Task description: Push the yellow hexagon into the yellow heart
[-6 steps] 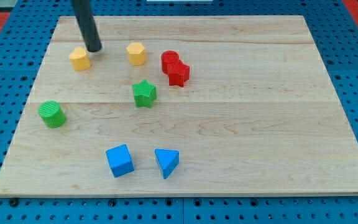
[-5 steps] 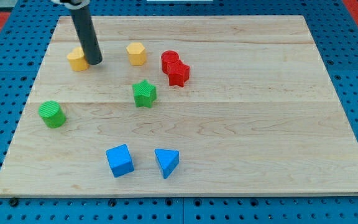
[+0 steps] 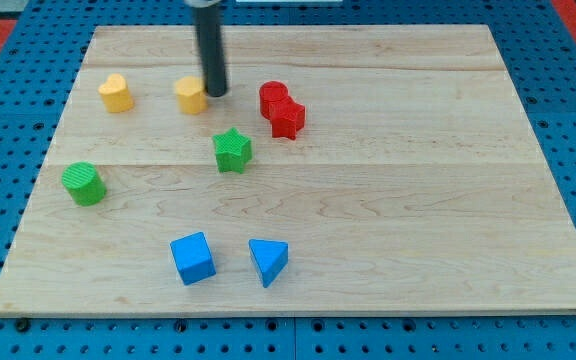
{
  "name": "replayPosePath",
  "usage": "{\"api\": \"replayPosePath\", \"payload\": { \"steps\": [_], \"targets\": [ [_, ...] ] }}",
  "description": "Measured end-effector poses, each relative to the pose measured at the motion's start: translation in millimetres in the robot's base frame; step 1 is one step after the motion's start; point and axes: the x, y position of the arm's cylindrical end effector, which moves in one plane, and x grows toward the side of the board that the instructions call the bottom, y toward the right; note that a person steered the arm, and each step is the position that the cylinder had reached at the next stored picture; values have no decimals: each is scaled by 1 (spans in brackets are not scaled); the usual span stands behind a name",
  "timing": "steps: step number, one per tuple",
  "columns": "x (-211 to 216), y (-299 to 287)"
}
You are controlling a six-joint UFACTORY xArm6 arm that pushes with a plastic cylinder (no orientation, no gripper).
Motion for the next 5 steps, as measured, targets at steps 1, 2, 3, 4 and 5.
{"api": "replayPosePath", "payload": {
  "steps": [1,2,3,4,5],
  "targets": [
    [10,-48],
    [-12,-8],
    [-37,-3],
    [-41,-3],
    [-41,-3]
  ]
}}
